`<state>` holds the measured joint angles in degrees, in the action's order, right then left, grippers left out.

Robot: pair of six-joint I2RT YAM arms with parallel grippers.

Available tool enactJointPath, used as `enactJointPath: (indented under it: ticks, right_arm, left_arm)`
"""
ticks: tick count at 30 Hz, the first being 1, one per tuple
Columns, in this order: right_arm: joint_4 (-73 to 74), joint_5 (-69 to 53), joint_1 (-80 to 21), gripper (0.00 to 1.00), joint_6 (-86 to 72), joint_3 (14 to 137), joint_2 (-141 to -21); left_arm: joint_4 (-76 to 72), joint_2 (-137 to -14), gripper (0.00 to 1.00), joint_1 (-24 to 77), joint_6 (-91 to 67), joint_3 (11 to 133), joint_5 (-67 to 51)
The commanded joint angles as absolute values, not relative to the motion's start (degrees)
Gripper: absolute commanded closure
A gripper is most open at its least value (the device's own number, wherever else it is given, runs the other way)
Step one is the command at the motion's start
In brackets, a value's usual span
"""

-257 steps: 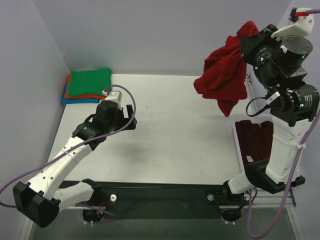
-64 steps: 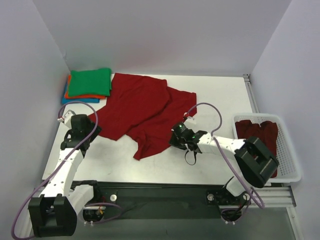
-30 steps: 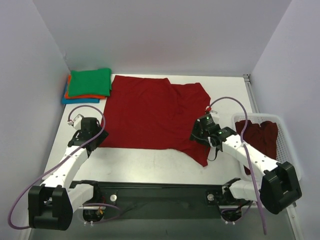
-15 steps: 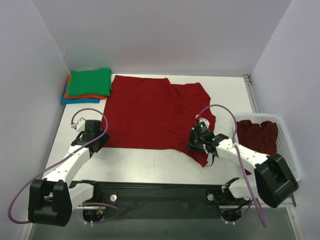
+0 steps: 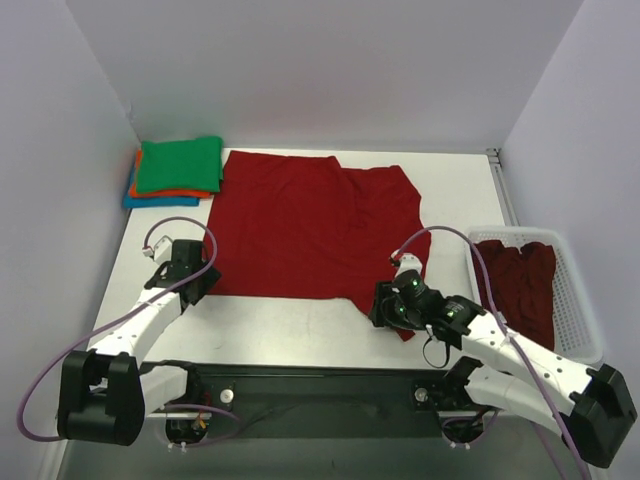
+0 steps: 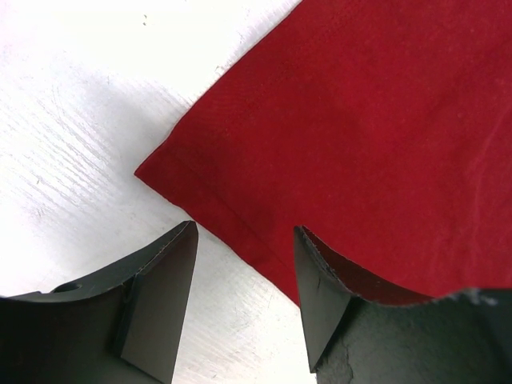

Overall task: Fold and stack the t-shirts
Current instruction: Flatten out the tshirt

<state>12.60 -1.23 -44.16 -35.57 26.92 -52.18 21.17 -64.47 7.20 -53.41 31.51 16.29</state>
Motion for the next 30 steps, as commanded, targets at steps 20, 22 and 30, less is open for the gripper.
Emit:
enactJointPath:
  ticks: [20, 22, 30]
  right_arm:
    - [1.5, -3.7, -34.5, 0.56, -37.0, 35.1, -71.3]
    - [1.1, -3.2, -35.7, 0.59, -37.6, 35.0, -72.2]
    - [0.5, -1.1, -37.4, 0.66, -39.5, 33.6, -71.6]
  left_arm:
    - [18.3, -64.6, 0.39, 7.5, -53.2, 32.6, 16.6]
    - [18.3, -64.4, 0.39, 7.5, -53.1, 32.6, 16.6]
    - [18.2, -64.3, 0.39, 7.5, -52.5, 32.7, 16.6]
